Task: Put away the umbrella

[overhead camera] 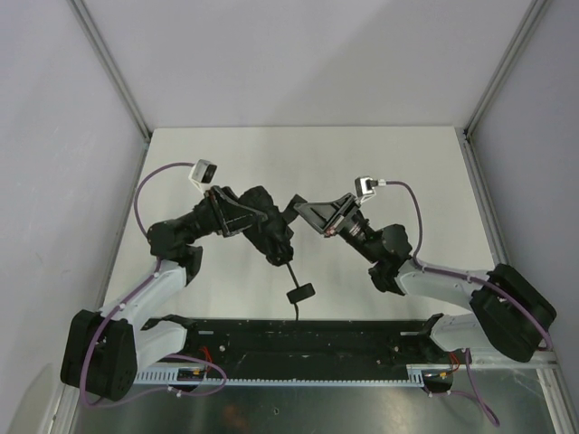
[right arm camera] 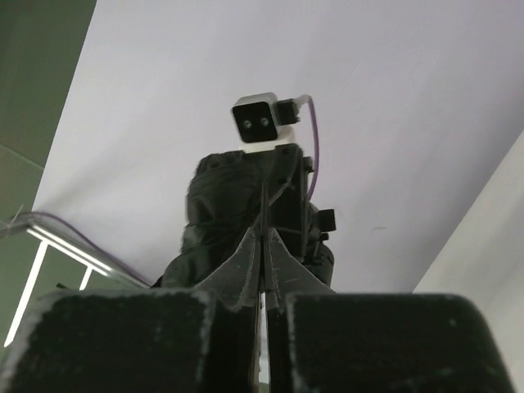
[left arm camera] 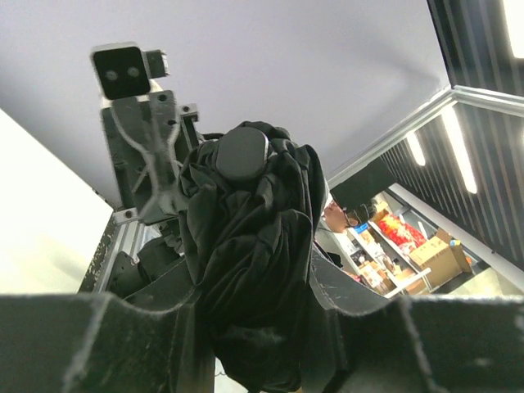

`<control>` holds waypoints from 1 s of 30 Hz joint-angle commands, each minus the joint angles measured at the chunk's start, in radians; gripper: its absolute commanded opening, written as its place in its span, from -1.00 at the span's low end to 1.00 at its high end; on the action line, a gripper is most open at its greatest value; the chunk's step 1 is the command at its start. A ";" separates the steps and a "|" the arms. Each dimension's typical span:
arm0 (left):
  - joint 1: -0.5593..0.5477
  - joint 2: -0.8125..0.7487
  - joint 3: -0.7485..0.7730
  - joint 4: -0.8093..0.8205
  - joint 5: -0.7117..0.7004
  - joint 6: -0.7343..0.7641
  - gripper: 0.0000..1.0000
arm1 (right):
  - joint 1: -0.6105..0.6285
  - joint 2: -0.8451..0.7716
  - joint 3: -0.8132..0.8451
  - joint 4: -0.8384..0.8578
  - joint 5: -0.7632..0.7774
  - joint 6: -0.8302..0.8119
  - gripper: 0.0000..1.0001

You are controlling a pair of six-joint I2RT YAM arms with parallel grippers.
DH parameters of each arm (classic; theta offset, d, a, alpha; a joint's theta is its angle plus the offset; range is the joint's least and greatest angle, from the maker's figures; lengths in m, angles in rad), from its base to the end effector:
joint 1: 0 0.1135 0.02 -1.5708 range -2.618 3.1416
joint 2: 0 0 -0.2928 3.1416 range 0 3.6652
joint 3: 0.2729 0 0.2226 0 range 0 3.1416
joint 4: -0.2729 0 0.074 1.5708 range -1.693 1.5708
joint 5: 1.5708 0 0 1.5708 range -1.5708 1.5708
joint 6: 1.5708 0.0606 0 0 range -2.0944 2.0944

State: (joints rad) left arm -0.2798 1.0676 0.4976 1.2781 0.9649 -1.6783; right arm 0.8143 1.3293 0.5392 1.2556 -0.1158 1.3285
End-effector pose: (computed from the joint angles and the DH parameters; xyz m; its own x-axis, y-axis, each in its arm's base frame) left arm 0.1535 -0.0960 0.3754 -0.8201 -0.3535 -0.4500 0.5402 -0.2188 -0.8126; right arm 0.1757 0.1963 0.3480 -0.6961 0.6673 -0.2647 -0.4894 -0.1713 0.8551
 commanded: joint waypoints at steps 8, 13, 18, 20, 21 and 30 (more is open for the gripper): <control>0.020 -0.133 -0.023 -0.206 -0.081 0.347 -1.00 | -0.006 -0.288 0.095 -0.200 -0.144 -0.281 -1.00; 0.012 -0.190 0.009 -0.539 -0.134 0.516 -1.00 | 0.051 -0.231 0.183 -0.202 -0.203 -0.275 -1.00; 0.011 -0.217 0.078 -0.876 -0.216 0.621 -1.00 | 0.141 -0.182 0.285 -0.267 -0.225 -0.343 -1.00; 0.011 -0.216 0.106 -0.988 -0.245 0.637 -1.00 | 0.179 -0.168 0.319 -0.330 -0.226 -0.392 -1.00; 0.011 -0.212 0.120 -1.035 -0.253 0.640 -1.00 | 0.193 -0.162 0.332 -0.365 -0.223 -0.419 -1.00; 0.008 -0.204 0.197 -1.278 -0.265 0.624 -1.00 | 0.277 -0.098 0.472 -0.756 -0.072 -0.774 -1.00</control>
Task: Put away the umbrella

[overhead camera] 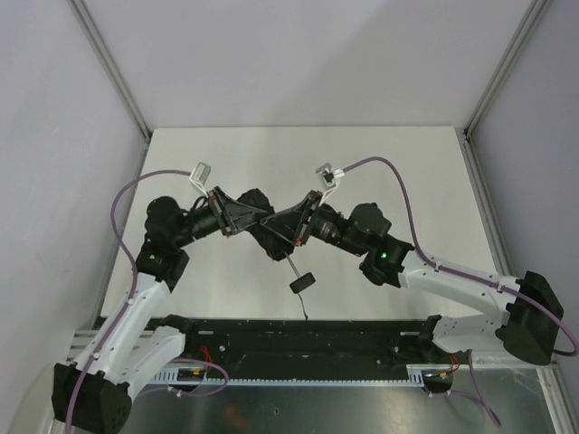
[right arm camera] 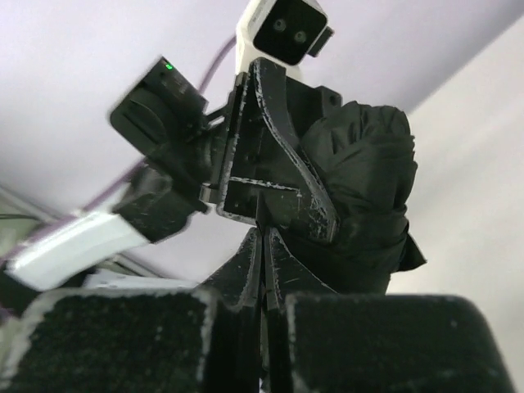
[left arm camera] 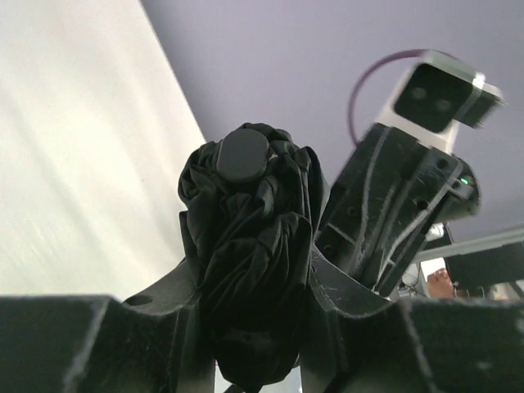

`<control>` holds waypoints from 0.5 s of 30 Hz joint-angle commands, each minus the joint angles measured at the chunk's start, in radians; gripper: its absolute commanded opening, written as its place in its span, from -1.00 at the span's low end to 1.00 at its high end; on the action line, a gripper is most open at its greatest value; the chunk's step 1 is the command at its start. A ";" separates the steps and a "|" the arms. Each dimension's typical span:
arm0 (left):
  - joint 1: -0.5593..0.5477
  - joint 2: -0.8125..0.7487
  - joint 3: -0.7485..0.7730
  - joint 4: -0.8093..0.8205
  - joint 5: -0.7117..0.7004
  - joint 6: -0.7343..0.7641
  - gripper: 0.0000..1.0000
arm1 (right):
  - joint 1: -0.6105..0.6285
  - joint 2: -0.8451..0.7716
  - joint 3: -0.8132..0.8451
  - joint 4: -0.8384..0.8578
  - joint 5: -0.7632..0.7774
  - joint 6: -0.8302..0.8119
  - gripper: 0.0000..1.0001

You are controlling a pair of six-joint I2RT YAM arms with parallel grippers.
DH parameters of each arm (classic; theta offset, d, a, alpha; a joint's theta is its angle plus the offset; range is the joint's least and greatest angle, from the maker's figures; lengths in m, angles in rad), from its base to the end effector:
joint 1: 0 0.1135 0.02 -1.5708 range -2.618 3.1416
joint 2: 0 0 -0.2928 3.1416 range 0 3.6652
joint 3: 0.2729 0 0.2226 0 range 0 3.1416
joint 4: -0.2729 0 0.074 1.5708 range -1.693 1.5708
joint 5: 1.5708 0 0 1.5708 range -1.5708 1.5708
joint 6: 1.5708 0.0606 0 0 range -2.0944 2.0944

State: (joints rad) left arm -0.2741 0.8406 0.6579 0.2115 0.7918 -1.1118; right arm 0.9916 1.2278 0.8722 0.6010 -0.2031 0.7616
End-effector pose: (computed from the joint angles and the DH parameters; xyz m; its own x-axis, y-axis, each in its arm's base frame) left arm 0.1452 -0.0856 0.3551 -0.7721 -0.4372 -0.4612 0.4125 0.2074 -0.8870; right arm 0.1390 0.2349 0.4033 -0.5433 0.4041 -0.7359 -0.7625 0.1292 0.6339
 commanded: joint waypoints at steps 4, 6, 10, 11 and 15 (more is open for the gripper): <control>0.003 0.053 0.060 -0.292 -0.077 0.042 -1.00 | 0.176 0.017 0.189 -0.251 0.130 -0.388 -1.00; 0.004 0.063 0.062 -0.306 -0.065 0.026 -1.00 | 0.208 0.022 0.200 -0.306 0.199 -0.454 -1.00; 0.005 0.063 0.070 -0.309 -0.055 -0.014 -1.00 | 0.262 0.051 0.212 -0.362 0.294 -0.553 -1.00; 0.005 0.065 0.075 -0.309 -0.049 -0.028 -1.00 | 0.277 0.066 0.215 -0.372 0.318 -0.572 -1.00; 0.008 0.071 0.103 -0.311 -0.037 -0.088 -1.00 | 0.334 0.128 0.221 -0.406 0.373 -0.636 -1.00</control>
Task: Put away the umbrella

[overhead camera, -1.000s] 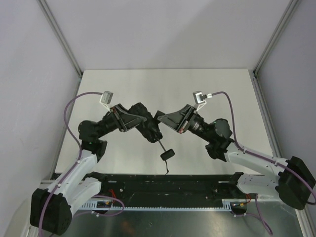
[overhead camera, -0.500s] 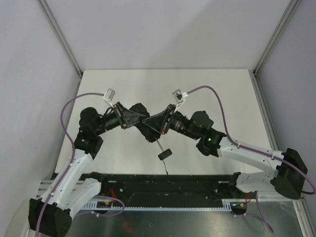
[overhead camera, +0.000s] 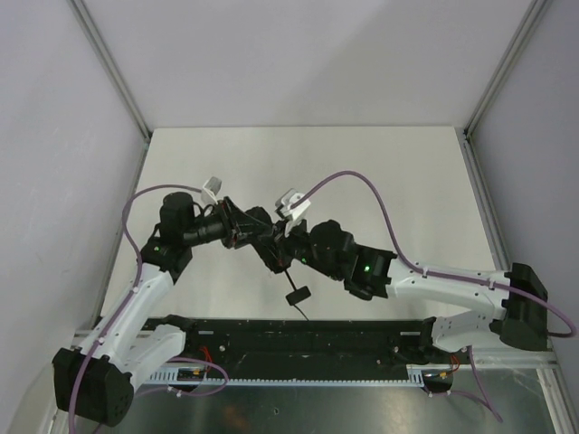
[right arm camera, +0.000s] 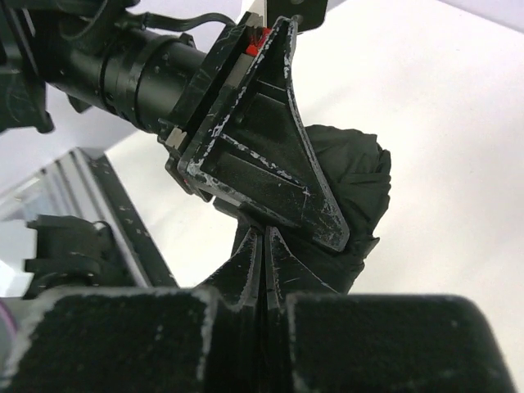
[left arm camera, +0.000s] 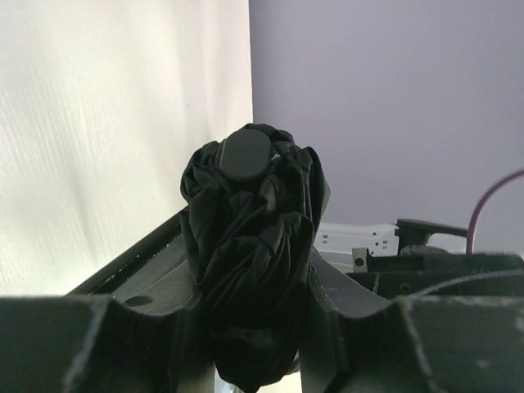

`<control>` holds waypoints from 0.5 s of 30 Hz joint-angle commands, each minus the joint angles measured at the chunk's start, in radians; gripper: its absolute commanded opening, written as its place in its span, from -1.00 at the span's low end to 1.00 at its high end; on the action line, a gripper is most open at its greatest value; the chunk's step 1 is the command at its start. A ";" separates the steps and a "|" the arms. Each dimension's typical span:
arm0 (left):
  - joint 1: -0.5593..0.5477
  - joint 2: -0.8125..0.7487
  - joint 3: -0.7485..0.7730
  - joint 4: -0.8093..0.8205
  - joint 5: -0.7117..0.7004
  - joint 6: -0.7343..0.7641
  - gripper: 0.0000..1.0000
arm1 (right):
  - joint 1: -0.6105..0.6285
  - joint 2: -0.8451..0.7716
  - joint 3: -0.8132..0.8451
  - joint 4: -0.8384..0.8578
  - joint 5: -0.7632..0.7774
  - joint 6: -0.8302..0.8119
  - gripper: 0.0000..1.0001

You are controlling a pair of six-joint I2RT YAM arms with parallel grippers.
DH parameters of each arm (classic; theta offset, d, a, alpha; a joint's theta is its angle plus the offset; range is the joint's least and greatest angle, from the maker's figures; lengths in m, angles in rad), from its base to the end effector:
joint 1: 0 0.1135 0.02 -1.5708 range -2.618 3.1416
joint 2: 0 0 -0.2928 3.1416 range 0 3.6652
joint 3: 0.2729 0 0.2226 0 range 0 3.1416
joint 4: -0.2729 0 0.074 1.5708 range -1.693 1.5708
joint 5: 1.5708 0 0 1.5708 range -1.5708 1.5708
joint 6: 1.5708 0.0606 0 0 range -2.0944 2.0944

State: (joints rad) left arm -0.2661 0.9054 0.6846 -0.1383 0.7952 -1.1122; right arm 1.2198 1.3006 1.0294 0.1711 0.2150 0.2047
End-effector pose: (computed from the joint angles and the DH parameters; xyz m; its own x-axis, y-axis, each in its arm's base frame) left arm 0.1532 -0.0866 0.3145 -0.8935 -0.4072 -0.1895 0.0630 0.3041 -0.9506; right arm 0.1143 0.2744 0.3827 -0.2053 0.0169 -0.9786 -0.8198 0.5432 0.1814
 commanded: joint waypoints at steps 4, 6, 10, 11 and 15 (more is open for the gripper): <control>0.005 0.008 0.086 0.031 -0.067 -0.152 -1.00 | 0.149 0.108 0.064 -0.015 -0.045 -0.114 -0.87; 0.006 0.018 0.092 0.017 -0.084 -0.162 -1.00 | 0.158 0.133 0.064 -0.056 -0.063 -0.116 -0.72; 0.007 0.053 0.109 -0.001 -0.137 -0.111 -1.00 | 0.164 0.143 0.064 -0.125 -0.180 -0.084 -0.45; 0.007 0.063 0.116 -0.003 -0.153 -0.083 -1.00 | 0.165 0.126 0.064 -0.136 -0.191 -0.068 -0.42; 0.007 0.090 0.173 -0.005 -0.229 0.132 -1.00 | 0.170 -0.006 0.061 -0.164 -0.256 0.015 -0.32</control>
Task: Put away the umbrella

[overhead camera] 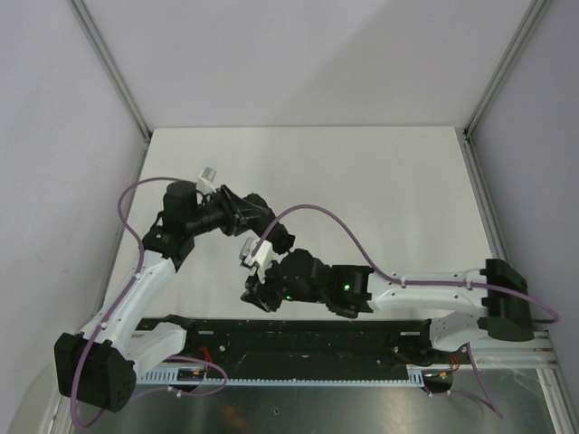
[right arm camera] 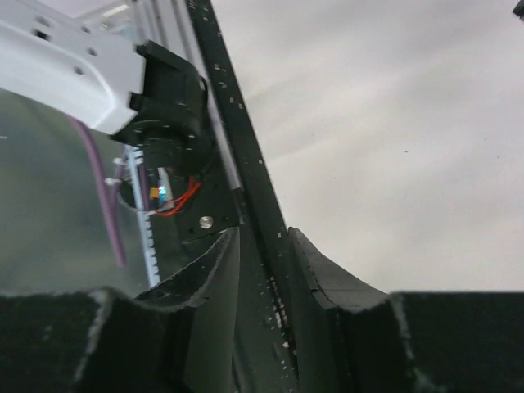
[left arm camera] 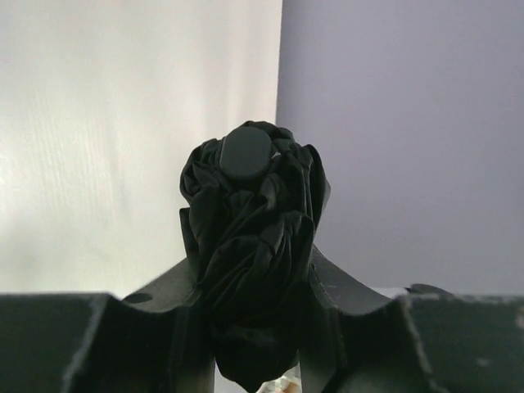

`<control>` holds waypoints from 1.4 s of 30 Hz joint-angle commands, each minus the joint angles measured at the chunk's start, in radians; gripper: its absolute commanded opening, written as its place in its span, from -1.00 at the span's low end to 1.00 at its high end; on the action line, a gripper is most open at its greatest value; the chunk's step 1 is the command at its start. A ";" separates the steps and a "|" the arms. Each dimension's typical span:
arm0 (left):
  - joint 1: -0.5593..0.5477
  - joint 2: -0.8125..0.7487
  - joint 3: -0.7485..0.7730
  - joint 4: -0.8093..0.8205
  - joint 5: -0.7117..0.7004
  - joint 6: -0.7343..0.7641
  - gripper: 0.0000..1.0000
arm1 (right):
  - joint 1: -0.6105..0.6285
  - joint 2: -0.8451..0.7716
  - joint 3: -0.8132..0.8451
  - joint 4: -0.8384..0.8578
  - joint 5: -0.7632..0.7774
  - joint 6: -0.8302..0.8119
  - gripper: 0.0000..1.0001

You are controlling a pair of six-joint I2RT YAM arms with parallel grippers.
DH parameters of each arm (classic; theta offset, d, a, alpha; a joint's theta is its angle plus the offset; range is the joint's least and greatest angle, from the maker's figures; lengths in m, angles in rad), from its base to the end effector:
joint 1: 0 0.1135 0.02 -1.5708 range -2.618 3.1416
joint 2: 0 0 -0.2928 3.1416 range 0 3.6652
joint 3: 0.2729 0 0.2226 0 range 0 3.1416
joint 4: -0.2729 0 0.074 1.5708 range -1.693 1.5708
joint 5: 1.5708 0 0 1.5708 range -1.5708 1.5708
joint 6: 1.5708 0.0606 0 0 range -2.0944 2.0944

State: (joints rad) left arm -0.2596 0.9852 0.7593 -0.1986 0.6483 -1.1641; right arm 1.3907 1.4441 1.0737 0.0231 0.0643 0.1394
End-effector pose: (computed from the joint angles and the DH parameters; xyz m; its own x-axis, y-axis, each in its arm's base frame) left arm 0.1761 -0.0846 0.3176 -0.8338 -0.5360 -0.1321 -0.0743 0.3460 -0.9353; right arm 0.0631 0.3249 0.3365 -0.1953 -0.2985 -0.9342 -0.9531 0.2824 0.1090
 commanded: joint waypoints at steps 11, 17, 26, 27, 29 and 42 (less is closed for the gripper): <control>-0.297 -0.143 0.006 0.180 -0.788 1.026 -1.00 | -0.075 -0.476 -0.010 -0.392 0.418 0.269 0.17; -0.488 -0.263 -0.221 0.414 -0.926 1.086 -1.00 | -0.281 -0.530 -0.124 -0.374 0.283 0.326 0.20; -0.683 -0.163 -0.538 0.585 -1.087 0.790 -1.00 | -0.421 -0.511 -0.278 -0.214 -0.001 0.342 0.26; -0.685 -0.167 -0.582 0.624 -1.069 0.768 -1.00 | -0.427 -0.495 -0.283 -0.206 -0.041 0.332 0.30; -0.685 -0.191 -0.638 0.668 -1.038 0.741 -1.00 | -0.438 -0.460 -0.292 -0.192 -0.111 0.316 0.39; -0.655 -0.431 -0.440 0.612 -0.334 0.659 -1.00 | -0.456 -0.286 -0.336 0.124 -0.695 0.233 0.93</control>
State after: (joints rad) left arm -0.9264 0.5903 0.1967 0.3248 0.0490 -0.4282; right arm 0.9344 1.1709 0.7288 -0.0021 -0.4522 0.4061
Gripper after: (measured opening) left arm 0.367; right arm 0.960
